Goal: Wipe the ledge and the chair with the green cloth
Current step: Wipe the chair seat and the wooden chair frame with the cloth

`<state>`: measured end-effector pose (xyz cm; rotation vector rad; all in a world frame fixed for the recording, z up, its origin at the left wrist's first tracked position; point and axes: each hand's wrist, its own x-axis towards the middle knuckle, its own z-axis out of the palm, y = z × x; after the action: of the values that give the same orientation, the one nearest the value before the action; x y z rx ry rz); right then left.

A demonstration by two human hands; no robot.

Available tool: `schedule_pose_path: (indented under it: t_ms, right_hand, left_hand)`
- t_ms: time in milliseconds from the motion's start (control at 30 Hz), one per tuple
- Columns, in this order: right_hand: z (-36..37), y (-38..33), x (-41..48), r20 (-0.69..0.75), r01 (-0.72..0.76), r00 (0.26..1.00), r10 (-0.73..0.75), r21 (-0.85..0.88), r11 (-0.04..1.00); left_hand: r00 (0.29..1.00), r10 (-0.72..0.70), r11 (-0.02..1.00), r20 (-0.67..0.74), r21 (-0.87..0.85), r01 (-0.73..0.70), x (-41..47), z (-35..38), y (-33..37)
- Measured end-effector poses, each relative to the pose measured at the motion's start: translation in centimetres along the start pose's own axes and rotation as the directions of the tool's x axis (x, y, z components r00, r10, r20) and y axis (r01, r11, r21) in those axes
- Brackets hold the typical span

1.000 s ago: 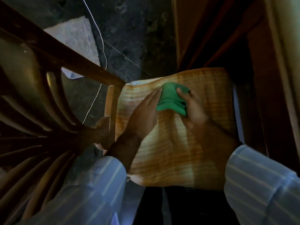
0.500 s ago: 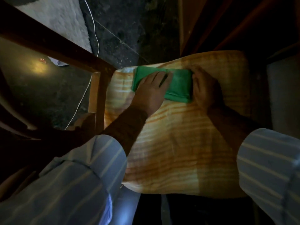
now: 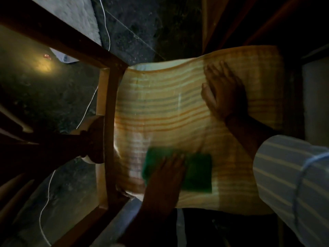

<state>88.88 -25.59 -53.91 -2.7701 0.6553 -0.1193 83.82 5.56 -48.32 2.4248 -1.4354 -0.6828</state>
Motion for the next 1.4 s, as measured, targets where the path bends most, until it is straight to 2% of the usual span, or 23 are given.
schedule_pose_path:
  t_ms: [67,133,200,233,300,400,467,500,533,600,667,700,733,833,933,1000,1100,1167,1233,1267,1333,1400]
  right_hand:
    - [0.1,-0.2,-0.1,-0.011,-0.007,1.000,0.007,-0.014,1.000]
    - [0.0,-0.3,-0.1,-0.003,-0.021,1.000,0.021,-0.031,0.999]
    - [-0.1,-0.3,-0.2,0.015,-0.031,0.999,0.032,-0.050,0.998]
    - [-0.1,-0.3,-0.3,0.023,-0.022,0.999,0.024,-0.056,0.998]
    - [-0.2,0.0,-0.5,0.034,0.017,0.999,-0.015,-0.064,0.998]
    - [-0.4,0.9,-0.6,0.049,0.092,0.995,-0.087,-0.095,0.991]
    - [-0.4,1.3,-0.5,0.063,0.145,0.988,-0.138,-0.128,0.981]
    - [-0.3,1.4,-0.5,0.069,0.168,0.985,-0.159,-0.151,0.974]
    - [-0.2,1.5,-0.6,0.071,0.182,0.983,-0.172,-0.173,0.968]
    - [-0.1,1.3,-0.6,0.050,0.184,0.983,-0.178,-0.206,0.961]
    - [-0.1,1.3,-0.7,0.033,0.182,0.983,-0.180,-0.219,0.958]
    - [-0.2,1.2,-0.7,0.029,0.182,0.983,-0.180,-0.222,0.958]
    - [-0.1,1.1,-0.8,0.026,0.180,0.983,-0.179,-0.227,0.957]
    - [0.0,1.0,-0.8,0.031,0.171,0.985,-0.168,-0.235,0.957]
    - [-0.3,0.9,-0.8,0.040,0.165,0.986,-0.160,-0.242,0.956]
    - [-0.4,0.8,-0.8,0.050,0.164,0.986,-0.157,-0.239,0.957]
    - [-0.5,0.5,-0.8,0.062,0.154,0.988,-0.143,-0.241,0.958]
    - [-0.8,0.4,-0.8,0.068,0.154,0.988,-0.142,-0.235,0.960]
    - [-1.0,0.3,-0.9,0.067,0.153,0.988,-0.142,-0.235,0.960]
    - [-1.1,0.3,-0.9,0.063,0.151,0.988,-0.140,-0.237,0.960]
    - [-1.0,0.2,-1.0,0.054,0.143,0.989,-0.134,-0.239,0.960]
    - [-1.0,0.3,-1.0,0.056,0.147,0.989,-0.138,-0.243,0.959]
  left_hand:
    - [1.000,-0.009,0.999,0.004,-0.031,0.010,-4.6,0.6,1.9]
    - [0.995,-0.091,0.992,0.043,-0.083,0.095,-6.9,-0.4,2.9]
    - [0.969,-0.247,0.965,0.016,-0.090,0.248,-6.8,-2.7,2.7]
    - [0.932,-0.361,0.925,-0.005,-0.126,0.358,-6.0,-4.0,2.3]
    - [0.872,-0.484,0.851,-0.071,-0.273,0.449,-3.8,-7.0,1.1]
    - [0.783,-0.487,0.846,-0.387,-0.431,0.313,2.0,-11.2,-2.5]
    - [0.742,-0.389,0.909,-0.546,-0.361,0.210,7.1,-12.4,-5.4]
    - [0.757,-0.319,0.944,-0.570,-0.264,0.199,9.5,-12.4,-6.9]
    - [0.804,-0.271,0.962,-0.529,-0.176,0.208,11.7,-11.7,-8.2]
    - [0.909,-0.254,0.967,-0.331,-0.051,0.251,14.3,-9.8,-10.1]
    - [0.946,-0.278,0.955,-0.170,0.058,0.291,14.5,-7.0,-10.9]
    - [0.948,-0.276,0.953,-0.156,0.082,0.291,13.7,-5.9,-10.8]
    - [0.947,-0.273,0.955,-0.171,0.065,0.288,12.4,-5.1,-10.2]
    - [0.926,-0.315,0.947,-0.207,-0.133,0.292,6.2,-2.2,-6.9]
    - [0.944,-0.315,0.941,-0.094,-0.158,0.299,-2.1,0.6,-1.9]
    - [0.964,-0.265,0.950,-0.003,-0.174,0.261,-6.7,1.7,0.6]
    - [0.978,-0.195,0.947,0.070,-0.247,0.206,-9.0,1.2,1.6]
    - [0.942,-0.333,0.904,0.026,-0.276,0.327,-7.0,-0.9,0.9]
    - [0.849,-0.527,0.817,-0.048,-0.304,0.490,-3.5,-4.0,-0.3]
    - [0.814,-0.571,0.791,-0.103,-0.333,0.513,-1.5,-5.8,-1.1]
    - [0.771,-0.561,0.810,-0.300,-0.387,0.440,3.0,-9.2,-2.8]
    - [0.735,-0.470,0.877,-0.488,-0.354,0.325,8.0,-11.1,-4.7]
